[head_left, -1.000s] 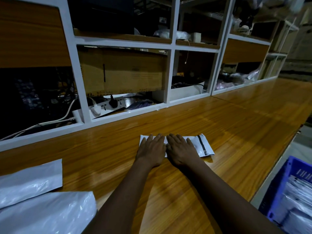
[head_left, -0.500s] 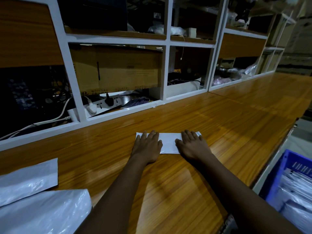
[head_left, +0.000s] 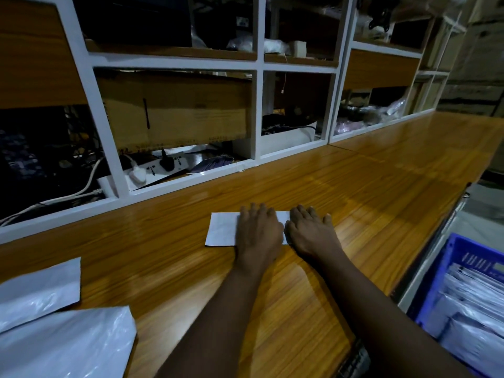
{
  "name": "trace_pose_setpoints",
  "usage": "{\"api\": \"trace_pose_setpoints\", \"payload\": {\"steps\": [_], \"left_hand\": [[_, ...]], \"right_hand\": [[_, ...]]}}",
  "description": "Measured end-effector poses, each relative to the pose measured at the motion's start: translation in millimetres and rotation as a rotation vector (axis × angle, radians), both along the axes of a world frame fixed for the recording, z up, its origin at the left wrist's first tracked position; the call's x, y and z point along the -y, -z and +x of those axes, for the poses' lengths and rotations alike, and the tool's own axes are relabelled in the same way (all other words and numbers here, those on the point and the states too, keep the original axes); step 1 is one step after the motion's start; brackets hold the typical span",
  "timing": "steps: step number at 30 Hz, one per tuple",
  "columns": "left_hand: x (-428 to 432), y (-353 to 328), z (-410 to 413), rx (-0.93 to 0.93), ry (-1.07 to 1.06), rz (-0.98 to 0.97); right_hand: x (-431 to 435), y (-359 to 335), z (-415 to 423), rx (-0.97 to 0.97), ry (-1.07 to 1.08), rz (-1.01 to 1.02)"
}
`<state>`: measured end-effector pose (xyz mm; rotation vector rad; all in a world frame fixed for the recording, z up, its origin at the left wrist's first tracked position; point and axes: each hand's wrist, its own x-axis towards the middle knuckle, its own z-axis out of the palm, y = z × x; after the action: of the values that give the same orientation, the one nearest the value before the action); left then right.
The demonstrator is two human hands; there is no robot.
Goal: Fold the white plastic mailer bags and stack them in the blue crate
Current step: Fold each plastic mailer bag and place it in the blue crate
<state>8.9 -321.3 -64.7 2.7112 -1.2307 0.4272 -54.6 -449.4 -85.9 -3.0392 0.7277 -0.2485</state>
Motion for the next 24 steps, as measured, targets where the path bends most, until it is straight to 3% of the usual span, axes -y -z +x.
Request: {"api": "trace_pose_setpoints", "payload": {"steps": [7, 13, 24], "left_hand": [[17, 5, 3, -0.157, 0.053, 0.035], [4, 10, 23, -0.298, -0.092, 0.036], [-18, 13, 40, -0.273, -0.142, 0.059]], "right_hand": [[2, -5, 0, -0.124, 0.003, 0.026], [5, -3, 0, -0.136, -0.002, 0.011], [6, -1, 1, -0.156, -0.009, -0.031]]}}
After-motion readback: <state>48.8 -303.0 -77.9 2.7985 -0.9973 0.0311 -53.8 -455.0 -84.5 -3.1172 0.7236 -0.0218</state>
